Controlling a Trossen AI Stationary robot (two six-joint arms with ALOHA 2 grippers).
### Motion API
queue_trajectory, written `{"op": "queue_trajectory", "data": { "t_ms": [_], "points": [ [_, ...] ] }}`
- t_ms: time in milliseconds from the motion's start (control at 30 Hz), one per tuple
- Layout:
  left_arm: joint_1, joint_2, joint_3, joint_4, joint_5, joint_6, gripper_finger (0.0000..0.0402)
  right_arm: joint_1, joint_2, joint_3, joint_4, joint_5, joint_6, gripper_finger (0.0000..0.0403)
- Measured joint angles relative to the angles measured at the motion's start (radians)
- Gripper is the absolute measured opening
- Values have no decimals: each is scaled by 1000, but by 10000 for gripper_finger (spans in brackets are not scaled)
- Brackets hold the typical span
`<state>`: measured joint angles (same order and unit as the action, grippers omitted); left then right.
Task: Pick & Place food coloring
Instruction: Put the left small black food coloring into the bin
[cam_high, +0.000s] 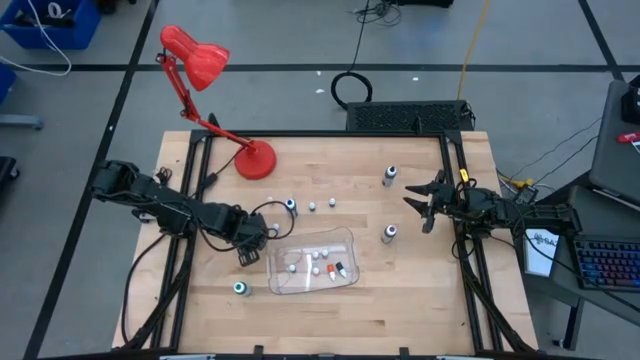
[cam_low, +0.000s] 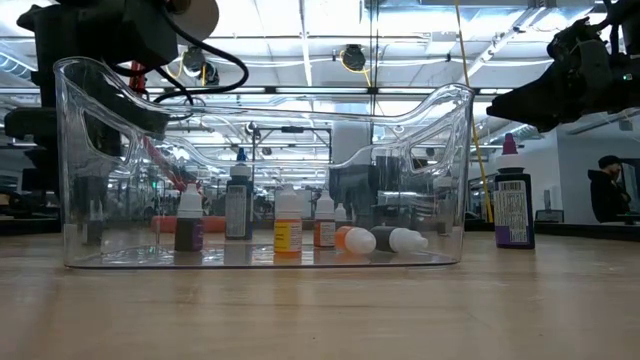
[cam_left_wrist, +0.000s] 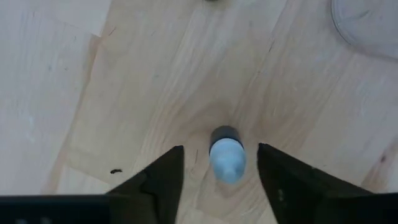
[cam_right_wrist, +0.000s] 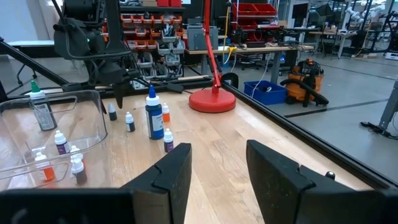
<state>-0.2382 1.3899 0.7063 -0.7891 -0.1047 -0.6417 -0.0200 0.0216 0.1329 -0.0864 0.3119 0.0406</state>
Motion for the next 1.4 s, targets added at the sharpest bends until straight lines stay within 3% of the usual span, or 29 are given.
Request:
{"op": "queue_trajectory", "data": {
  "t_ms": [233, 333, 600, 933, 1067, 1200, 1400],
  "points": [
    [0, 0, 0, 1, 1, 10, 87, 0, 0, 0, 0, 0, 0, 141],
    [0, -2, 0, 2, 14, 16, 59, 0, 0, 0, 0, 0, 0, 141],
    [0, -1, 88, -88, -3, 4, 59, 0, 0, 0, 0, 0, 0, 141],
    [-31, -1, 432, -478, -177, -45, 59, 0, 0, 0, 0, 0, 0, 141],
    [-42, -1, 565, -491, -189, -64, 59, 0, 0, 0, 0, 0, 0, 141],
    [-38, 48, 662, -396, -152, 64, 59, 0, 0, 0, 0, 0, 0, 141],
    [-23, 274, 838, -414, -89, 258, 59, 0, 0, -1, 2, 0, 0, 141]
  ]
}}
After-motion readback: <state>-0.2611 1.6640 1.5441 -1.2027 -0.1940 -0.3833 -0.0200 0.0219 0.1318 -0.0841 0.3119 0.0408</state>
